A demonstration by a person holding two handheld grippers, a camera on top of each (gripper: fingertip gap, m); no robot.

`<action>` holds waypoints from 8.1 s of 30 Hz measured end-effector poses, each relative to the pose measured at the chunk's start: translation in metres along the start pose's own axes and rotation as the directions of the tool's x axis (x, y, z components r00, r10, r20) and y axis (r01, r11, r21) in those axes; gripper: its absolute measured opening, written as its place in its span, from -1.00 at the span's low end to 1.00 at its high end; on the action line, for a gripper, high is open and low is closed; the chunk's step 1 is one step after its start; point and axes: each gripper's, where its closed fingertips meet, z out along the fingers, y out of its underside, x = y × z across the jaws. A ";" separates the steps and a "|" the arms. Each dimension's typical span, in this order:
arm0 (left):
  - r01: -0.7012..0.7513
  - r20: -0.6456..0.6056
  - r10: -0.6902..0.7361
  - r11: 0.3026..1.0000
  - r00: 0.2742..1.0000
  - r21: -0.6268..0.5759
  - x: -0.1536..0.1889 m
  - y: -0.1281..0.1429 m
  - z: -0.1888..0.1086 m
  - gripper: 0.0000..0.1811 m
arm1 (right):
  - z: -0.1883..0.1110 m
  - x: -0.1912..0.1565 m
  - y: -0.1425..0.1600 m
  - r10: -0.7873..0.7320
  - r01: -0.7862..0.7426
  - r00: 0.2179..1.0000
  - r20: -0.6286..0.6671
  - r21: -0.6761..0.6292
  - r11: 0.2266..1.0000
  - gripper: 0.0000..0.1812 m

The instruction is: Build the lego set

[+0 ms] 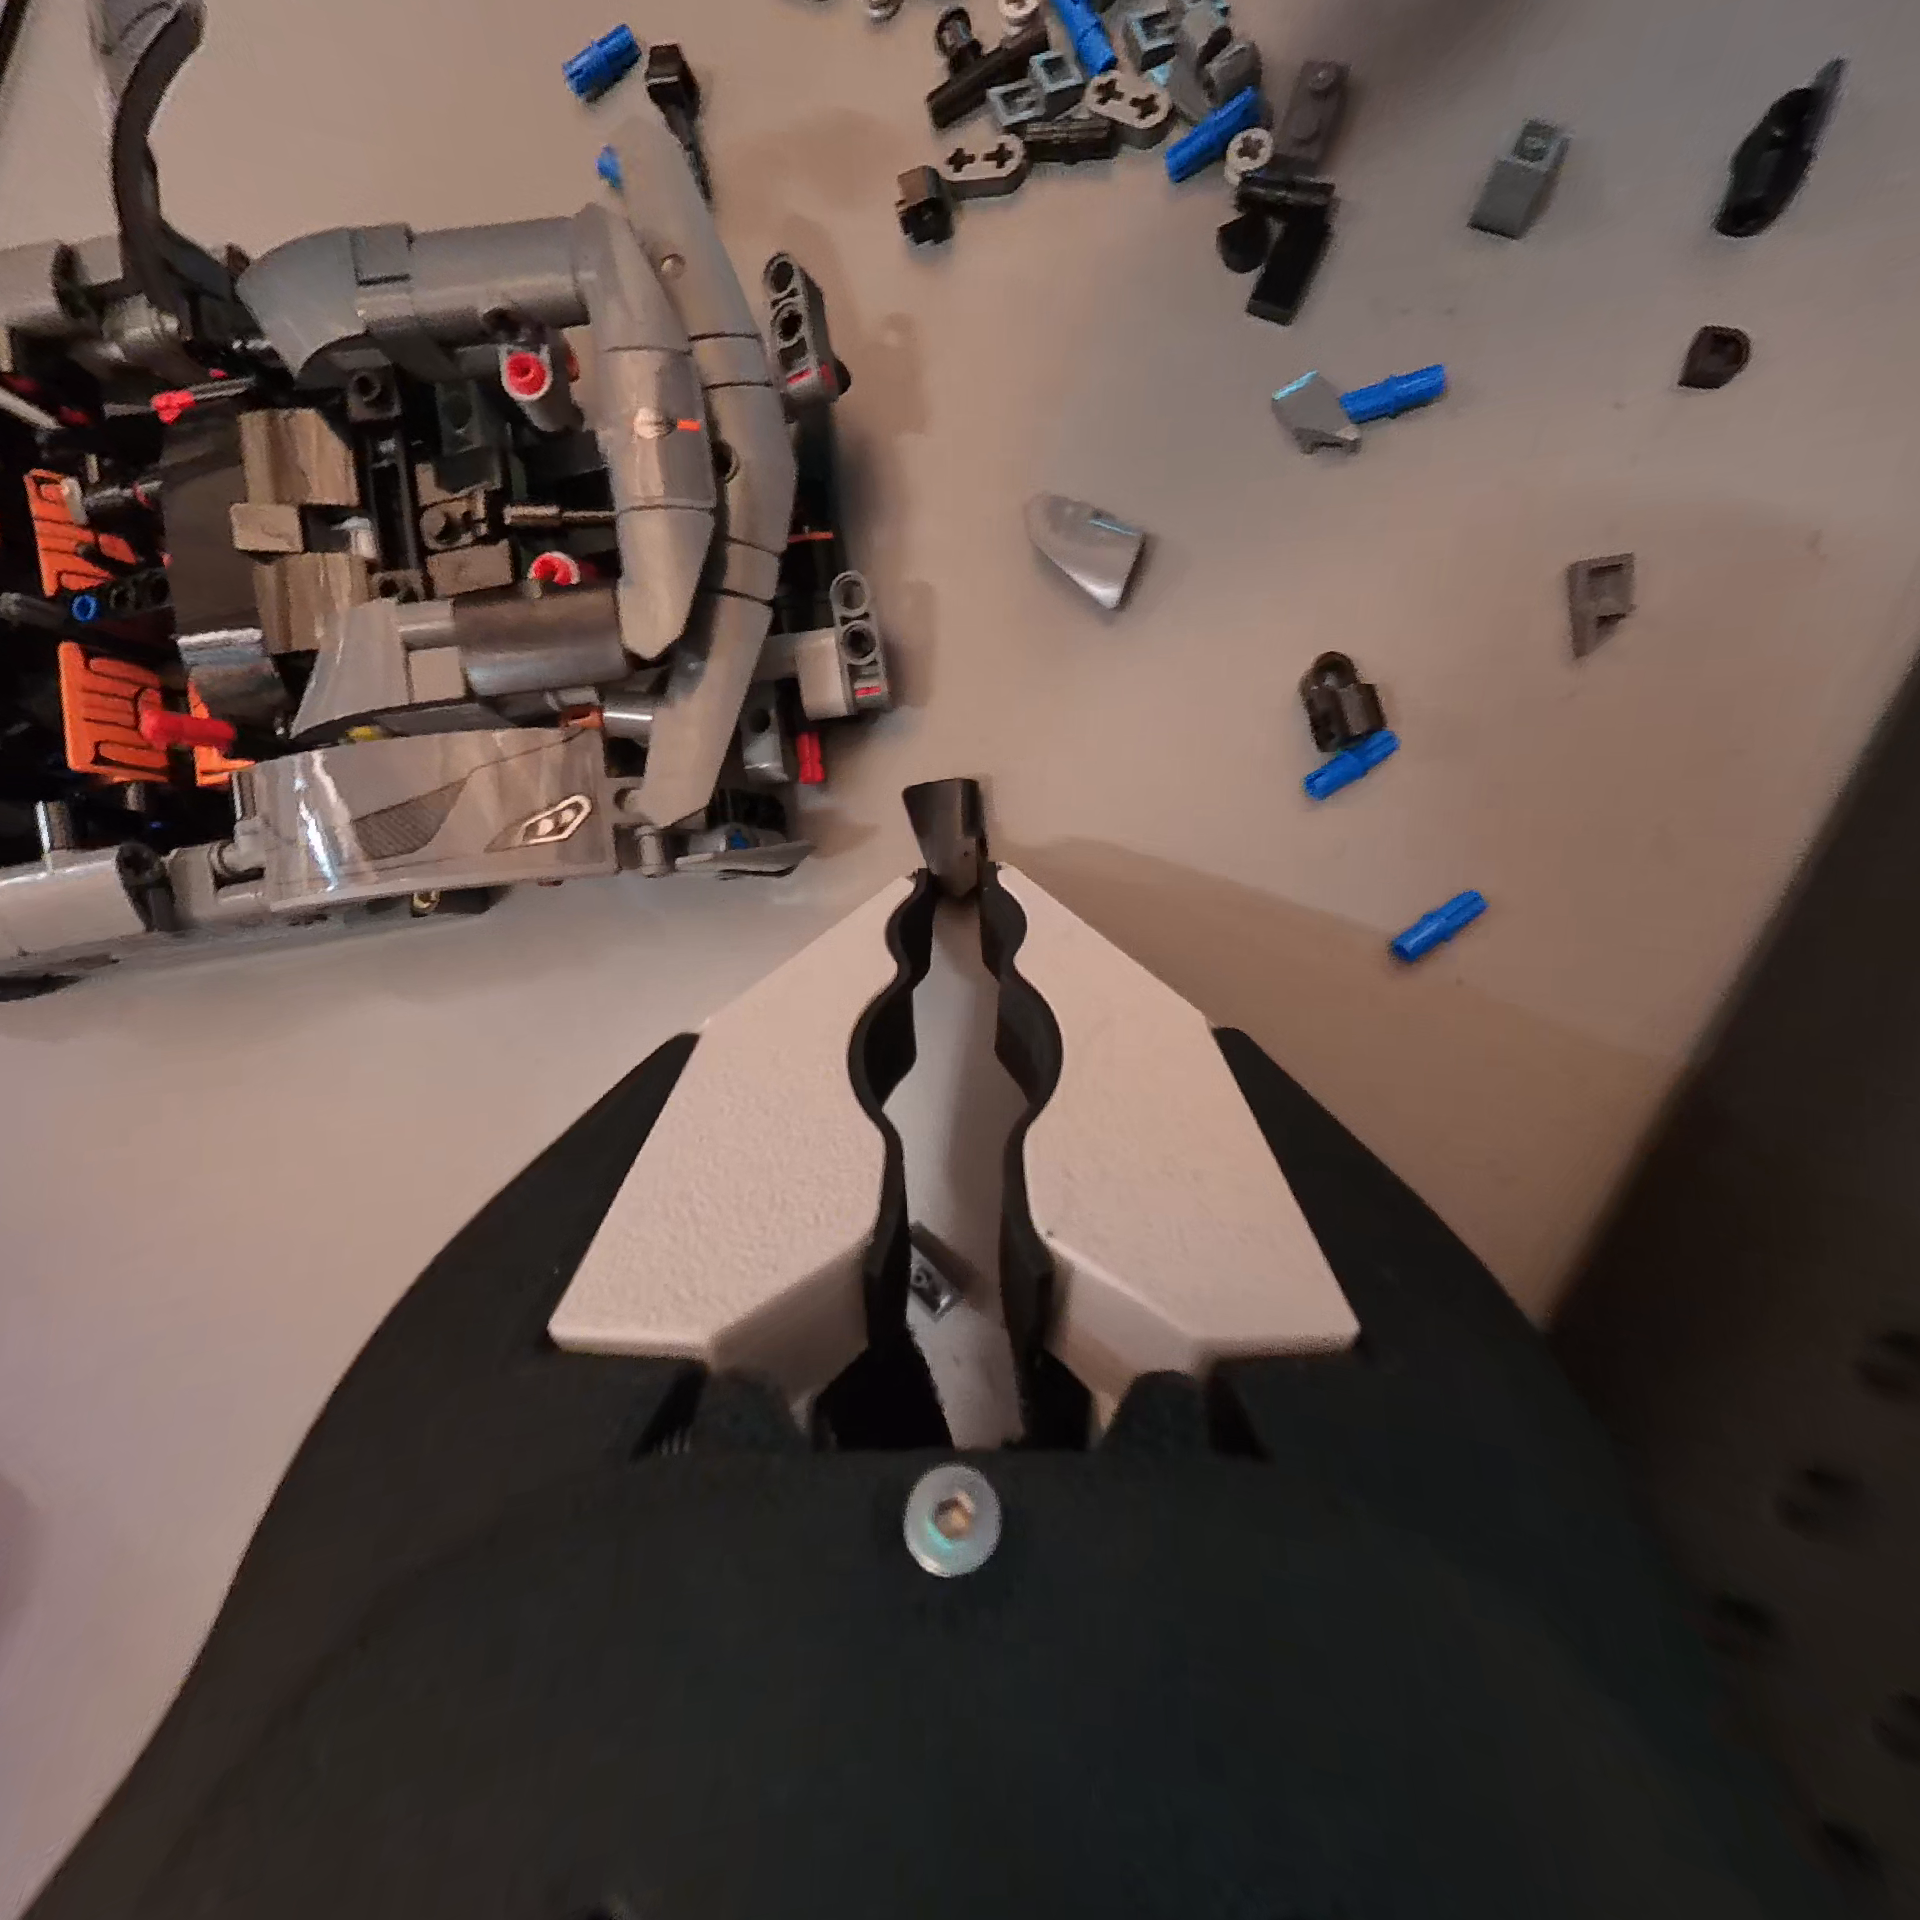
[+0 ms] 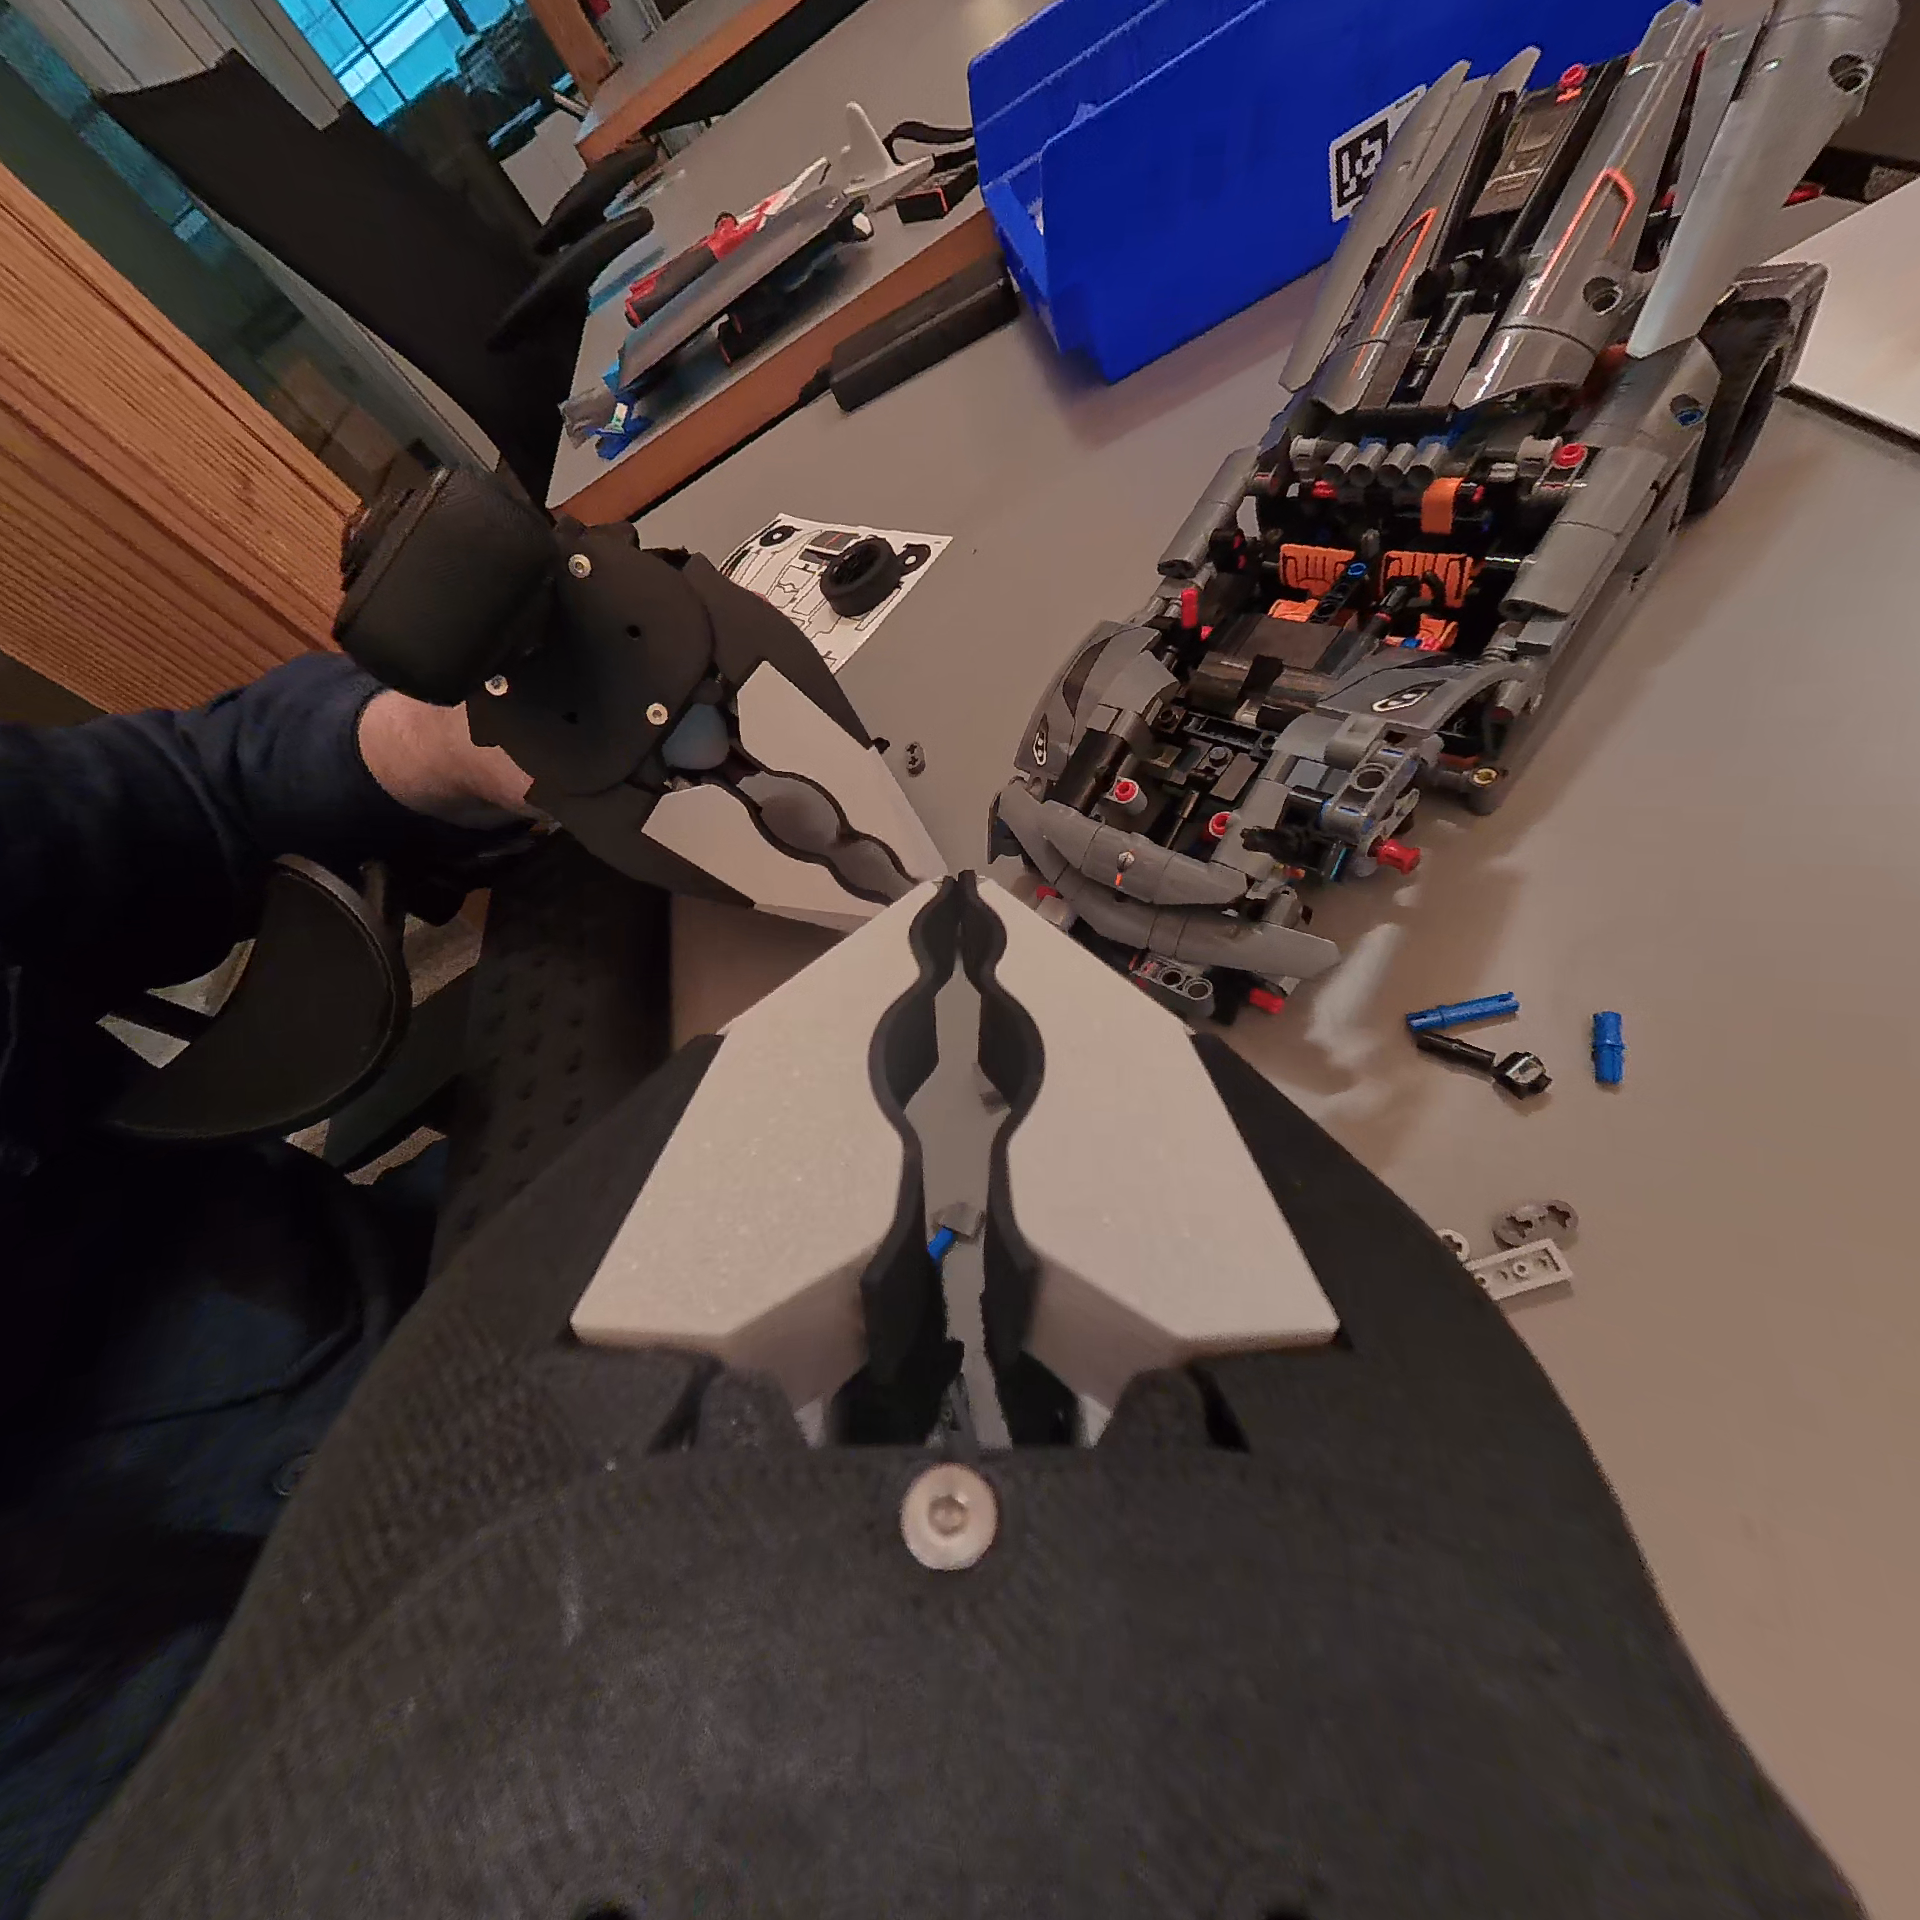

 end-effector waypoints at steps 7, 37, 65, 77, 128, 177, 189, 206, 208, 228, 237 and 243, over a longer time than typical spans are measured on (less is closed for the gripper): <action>0.057 0.037 -0.056 0.998 0.998 -0.010 -0.011 0.001 0.001 -0.92 | 0.000 -0.001 0.000 -0.005 0.005 1.000 0.001 -0.002 1.000 -1.00; 0.040 0.041 -0.040 0.999 0.998 -0.008 -0.008 -0.005 0.005 -0.94 | -0.005 -0.008 -0.005 -0.029 0.029 1.000 0.005 0.014 0.999 -1.00; -0.018 0.143 0.019 1.000 0.990 -0.002 -0.018 -0.007 0.009 -1.00 | -0.008 -0.011 -0.008 -0.046 0.046 0.999 0.000 0.018 0.999 -1.00; -0.237 0.376 0.338 0.927 0.863 -0.289 -0.031 0.009 0.000 -1.00 | -0.008 -0.012 -0.008 -0.052 0.052 0.999 -0.002 0.019 0.998 -1.00; -0.006 -0.012 0.010 0.948 1.000 0.318 -0.004 -0.053 -0.032 -1.00 | -0.007 -0.015 -0.002 -0.085 0.085 0.995 0.060 0.004 0.996 -0.96; 0.352 -0.516 -0.011 0.743 0.857 0.569 0.022 -0.122 -0.072 -1.00 | -0.012 -0.046 -0.019 -0.085 0.045 0.952 0.293 0.141 0.989 -1.00; 0.081 -0.229 0.015 0.911 0.973 0.405 0.007 -0.089 -0.031 -0.80 | -0.018 0.019 0.001 -0.253 0.251 0.962 -0.101 -0.033 0.967 -1.00; -0.331 0.175 0.320 0.943 0.931 0.035 -0.025 -0.048 0.016 -0.96 | 0.017 0.047 0.065 -0.771 0.639 0.625 -0.123 -0.485 0.596 -1.00; -0.332 0.177 0.323 0.943 0.930 0.023 -0.027 -0.045 0.015 -0.96 | 0.018 0.046 0.070 -0.802 0.657 0.588 -0.105 -0.516 0.549 -1.00; -0.338 0.133 0.328 0.939 0.935 0.064 -0.035 -0.018 0.001 -0.97 | 0.007 0.025 0.074 -0.565 0.531 0.825 -0.005 -0.334 0.779 -0.86; -0.329 0.124 0.320 0.942 0.939 0.063 -0.036 -0.016 0.000 -0.98 | 0.004 0.021 0.095 -0.484 0.458 0.873 0.058 -0.439 0.773 -0.75; -0.334 0.123 0.325 0.941 0.938 0.056 -0.037 -0.015 -0.001 -0.98 | 0.006 0.026 0.105 -0.495 0.449 0.867 0.052 -0.510 0.734 -0.82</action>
